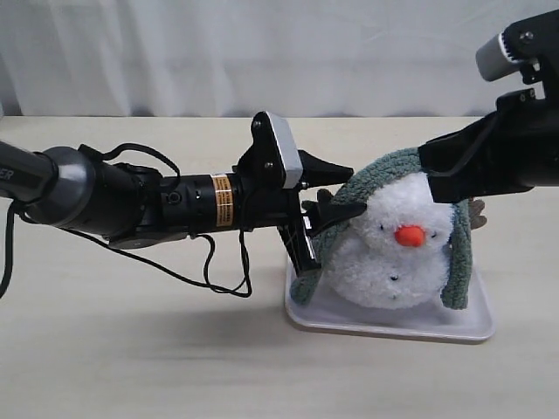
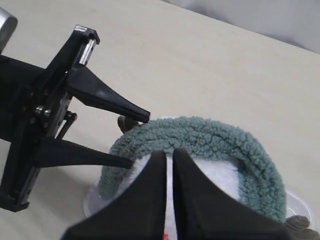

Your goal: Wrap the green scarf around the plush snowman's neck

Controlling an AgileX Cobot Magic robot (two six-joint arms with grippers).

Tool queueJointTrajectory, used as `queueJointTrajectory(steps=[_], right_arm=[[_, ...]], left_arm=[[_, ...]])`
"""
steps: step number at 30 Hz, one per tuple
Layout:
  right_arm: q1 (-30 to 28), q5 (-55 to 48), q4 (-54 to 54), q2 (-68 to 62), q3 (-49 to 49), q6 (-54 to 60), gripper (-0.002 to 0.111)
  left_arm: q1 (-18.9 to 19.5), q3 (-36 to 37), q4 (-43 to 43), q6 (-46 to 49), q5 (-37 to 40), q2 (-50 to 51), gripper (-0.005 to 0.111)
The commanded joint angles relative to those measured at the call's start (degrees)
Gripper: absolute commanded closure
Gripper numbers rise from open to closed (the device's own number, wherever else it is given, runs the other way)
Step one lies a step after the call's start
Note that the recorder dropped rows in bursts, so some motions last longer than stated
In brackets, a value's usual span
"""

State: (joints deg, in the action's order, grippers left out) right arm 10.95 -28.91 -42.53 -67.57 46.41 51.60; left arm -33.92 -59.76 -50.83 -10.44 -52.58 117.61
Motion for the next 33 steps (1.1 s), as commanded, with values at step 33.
queueJointTrajectory(steps=[33], right_arm=[[-0.15, 4.45, 1.44, -6.86, -0.48, 0.73, 0.104]], left_arm=[[-0.1, -6.32, 4.39, -17.67, 8.6, 0.17, 0.107]])
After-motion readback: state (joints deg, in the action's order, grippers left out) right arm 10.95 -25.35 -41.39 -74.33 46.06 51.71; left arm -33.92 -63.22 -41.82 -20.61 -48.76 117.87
